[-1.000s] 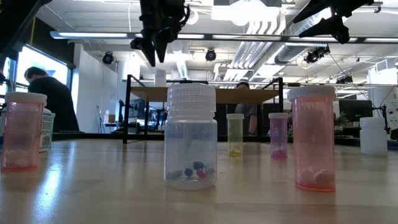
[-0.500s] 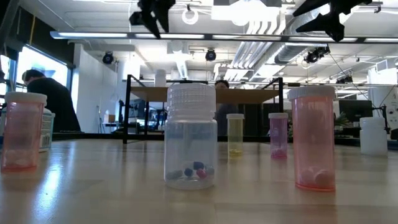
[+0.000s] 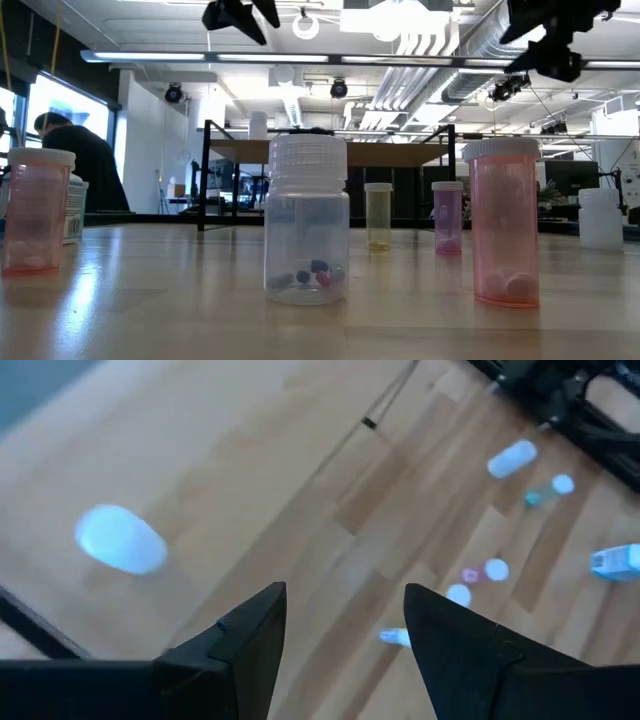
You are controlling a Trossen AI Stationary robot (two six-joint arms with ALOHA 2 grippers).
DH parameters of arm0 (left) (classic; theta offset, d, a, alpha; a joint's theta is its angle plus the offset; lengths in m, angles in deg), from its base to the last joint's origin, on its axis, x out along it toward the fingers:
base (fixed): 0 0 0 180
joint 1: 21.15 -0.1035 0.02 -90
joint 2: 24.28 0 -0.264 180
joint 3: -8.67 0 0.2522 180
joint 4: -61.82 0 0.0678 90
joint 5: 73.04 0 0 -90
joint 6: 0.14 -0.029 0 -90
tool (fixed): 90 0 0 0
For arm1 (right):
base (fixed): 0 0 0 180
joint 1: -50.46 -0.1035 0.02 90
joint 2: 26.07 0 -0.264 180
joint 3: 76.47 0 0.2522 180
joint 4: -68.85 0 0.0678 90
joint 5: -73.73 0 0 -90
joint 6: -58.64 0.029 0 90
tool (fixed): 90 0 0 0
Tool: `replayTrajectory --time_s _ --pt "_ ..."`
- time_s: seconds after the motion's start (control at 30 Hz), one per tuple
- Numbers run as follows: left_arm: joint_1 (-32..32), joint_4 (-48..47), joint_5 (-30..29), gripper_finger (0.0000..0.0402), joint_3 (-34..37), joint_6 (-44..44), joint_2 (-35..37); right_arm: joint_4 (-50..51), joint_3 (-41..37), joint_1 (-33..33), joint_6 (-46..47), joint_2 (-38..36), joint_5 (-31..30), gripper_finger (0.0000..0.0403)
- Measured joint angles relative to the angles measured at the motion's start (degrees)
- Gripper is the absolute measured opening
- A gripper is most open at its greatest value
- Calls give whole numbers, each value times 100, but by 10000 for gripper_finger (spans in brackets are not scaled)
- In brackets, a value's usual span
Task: Pick and place medicine bottles onto shelf by color
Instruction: Put the top transparent pill bottle on the shelf
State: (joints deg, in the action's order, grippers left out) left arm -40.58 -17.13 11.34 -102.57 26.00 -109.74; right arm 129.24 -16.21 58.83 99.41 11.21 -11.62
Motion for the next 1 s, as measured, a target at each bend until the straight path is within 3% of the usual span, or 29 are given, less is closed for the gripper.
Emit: replayTrajectory --time_s 0.23,0.4,0.73,1.0 --pt "369 1292 1 195 1393 371 608 502 0 -403 833 334 96 197" --pt "598 2130 1 195 1957 307 824 925 0 -740 1645 566 105 197" --pt "1073 2966 619 195 2084 -241 1103 1505 0 -1345 3274 1105 38 197" --pt "1385 3427 856 195 2082 -602 1247 1868 0 -1461 3992 1400 -11 197"
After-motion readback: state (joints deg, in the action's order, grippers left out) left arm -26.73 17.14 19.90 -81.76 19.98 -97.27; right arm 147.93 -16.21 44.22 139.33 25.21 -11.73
